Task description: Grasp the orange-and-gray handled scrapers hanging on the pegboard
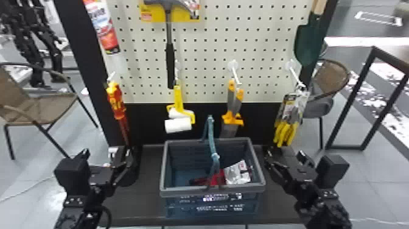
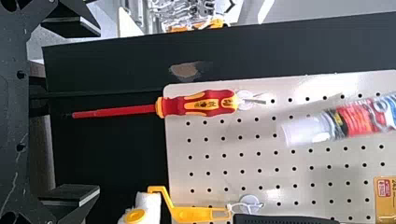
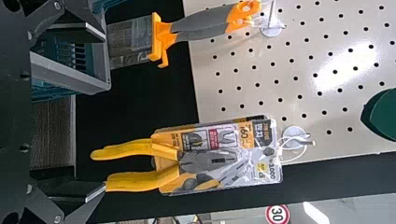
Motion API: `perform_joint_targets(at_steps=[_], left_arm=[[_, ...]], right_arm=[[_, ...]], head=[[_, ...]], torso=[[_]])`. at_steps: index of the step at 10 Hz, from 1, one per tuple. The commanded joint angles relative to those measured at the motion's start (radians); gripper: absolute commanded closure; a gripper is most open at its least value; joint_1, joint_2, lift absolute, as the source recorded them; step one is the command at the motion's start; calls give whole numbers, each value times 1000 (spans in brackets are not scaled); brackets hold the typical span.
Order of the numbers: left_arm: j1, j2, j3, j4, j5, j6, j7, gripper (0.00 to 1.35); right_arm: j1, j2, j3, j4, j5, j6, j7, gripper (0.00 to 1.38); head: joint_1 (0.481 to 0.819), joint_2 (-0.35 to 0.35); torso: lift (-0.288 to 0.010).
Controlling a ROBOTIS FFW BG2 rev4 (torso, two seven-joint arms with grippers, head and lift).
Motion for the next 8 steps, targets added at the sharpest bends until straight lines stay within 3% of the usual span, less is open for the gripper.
perform_joint_targets(at_steps=[1,8], left_arm=[[0,0,0,0,-1,-1,0,122],[0,0,0,0,-4,-9,0,122]], right_arm=[[0,0,0,0,1,0,0,173],[-14,1,0,8,1,-12,6,174]], head=[[549,0],[549,0]], torso=[[-100],[-100]])
